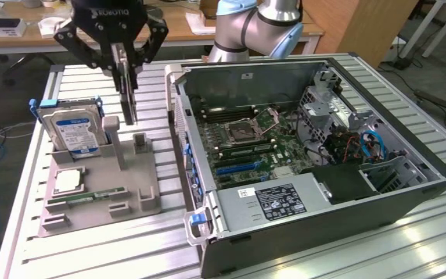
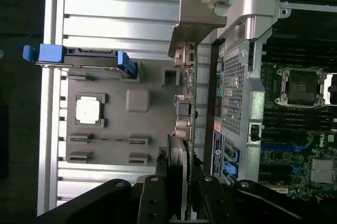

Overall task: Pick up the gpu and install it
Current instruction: 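Pick up the gpu and move the gpu toward the slot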

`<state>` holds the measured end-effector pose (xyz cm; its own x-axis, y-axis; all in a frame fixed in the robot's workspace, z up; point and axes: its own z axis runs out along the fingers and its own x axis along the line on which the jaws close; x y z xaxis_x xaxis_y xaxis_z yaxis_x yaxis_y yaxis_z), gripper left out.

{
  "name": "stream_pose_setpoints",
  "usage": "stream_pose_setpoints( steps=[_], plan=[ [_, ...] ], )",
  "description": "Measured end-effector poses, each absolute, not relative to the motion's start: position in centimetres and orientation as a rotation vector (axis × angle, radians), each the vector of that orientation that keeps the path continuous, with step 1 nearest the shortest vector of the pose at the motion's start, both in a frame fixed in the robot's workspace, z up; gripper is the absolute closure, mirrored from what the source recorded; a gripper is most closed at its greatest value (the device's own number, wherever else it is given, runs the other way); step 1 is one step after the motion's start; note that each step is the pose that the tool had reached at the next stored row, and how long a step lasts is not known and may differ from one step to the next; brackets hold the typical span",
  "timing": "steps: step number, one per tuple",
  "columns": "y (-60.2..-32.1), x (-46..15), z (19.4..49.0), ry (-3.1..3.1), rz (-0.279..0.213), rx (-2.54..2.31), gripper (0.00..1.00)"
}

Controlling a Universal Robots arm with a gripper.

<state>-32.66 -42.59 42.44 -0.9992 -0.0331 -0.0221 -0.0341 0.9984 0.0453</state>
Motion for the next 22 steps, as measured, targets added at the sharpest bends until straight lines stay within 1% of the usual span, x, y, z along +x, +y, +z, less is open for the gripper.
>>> stream_pose_setpoints(
  steps=[4, 12, 22],
  plan=[
    [-42.6, -32.7, 43.6, 3.118, 0.072, -0.052, 0.73],
    [-42.6, -32.5, 43.6, 3.118, 0.072, -0.053, 0.73],
    [-42.6, -29.9, 43.4, 3.118, 0.077, -0.052, 0.73]
  ],
)
